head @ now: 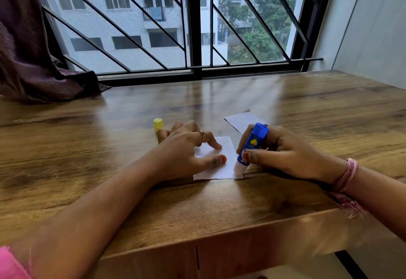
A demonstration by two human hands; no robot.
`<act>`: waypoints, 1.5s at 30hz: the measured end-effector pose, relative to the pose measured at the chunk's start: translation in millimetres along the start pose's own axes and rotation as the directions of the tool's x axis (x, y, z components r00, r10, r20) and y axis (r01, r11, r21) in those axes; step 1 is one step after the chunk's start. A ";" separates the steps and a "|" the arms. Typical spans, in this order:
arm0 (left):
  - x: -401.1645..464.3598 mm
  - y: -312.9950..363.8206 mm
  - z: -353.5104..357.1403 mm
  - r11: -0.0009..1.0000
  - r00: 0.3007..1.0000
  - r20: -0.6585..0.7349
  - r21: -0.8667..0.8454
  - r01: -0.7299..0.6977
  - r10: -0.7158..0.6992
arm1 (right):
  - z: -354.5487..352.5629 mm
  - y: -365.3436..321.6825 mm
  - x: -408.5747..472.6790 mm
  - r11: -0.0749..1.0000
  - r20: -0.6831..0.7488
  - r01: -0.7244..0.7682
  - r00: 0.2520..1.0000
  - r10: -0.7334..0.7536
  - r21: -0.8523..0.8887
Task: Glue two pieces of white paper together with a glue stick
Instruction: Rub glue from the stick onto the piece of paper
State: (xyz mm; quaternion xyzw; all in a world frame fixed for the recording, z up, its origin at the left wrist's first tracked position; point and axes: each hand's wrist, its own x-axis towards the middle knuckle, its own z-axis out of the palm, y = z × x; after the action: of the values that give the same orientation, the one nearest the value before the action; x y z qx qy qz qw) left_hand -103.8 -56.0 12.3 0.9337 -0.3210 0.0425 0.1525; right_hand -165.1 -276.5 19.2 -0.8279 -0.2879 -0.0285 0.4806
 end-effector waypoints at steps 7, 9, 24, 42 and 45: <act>0.7 -0.4 1.1 1.000 1.000 0.006 0.028 0.011 -0.011 | -0.6 2.1 -0.1 0.999 -0.019 -0.018 1.000 0.018 -0.035; 0.5 -0.2 1.2 0.999 1.000 0.002 0.032 0.018 -0.018 | -0.2 1.6 -1.3 1.000 0.004 -0.012 1.000 0.012 -0.004; -2.3 7.2 5.2 0.999 0.952 -0.304 0.050 -0.015 0.030 | -3.9 8.0 7.1 0.929 -0.415 -0.200 0.851 0.322 0.311; -7.6 12.3 -0.5 0.985 0.952 -0.254 0.016 -0.170 0.168 | -5.1 14.0 3.7 0.944 -0.369 -0.189 0.885 0.284 0.272; -6.8 10.7 -2.8 0.983 0.950 -0.257 0.003 -0.183 0.177 | -4.4 15.2 3.9 0.953 -0.364 -0.196 0.891 0.271 0.232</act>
State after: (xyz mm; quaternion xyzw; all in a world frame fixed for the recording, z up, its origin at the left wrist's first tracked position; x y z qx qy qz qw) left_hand -115.6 -59.2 16.5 0.8857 -0.3827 0.1731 0.1979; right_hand -153.2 -284.0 10.9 -0.7846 -0.0852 -0.1079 0.6045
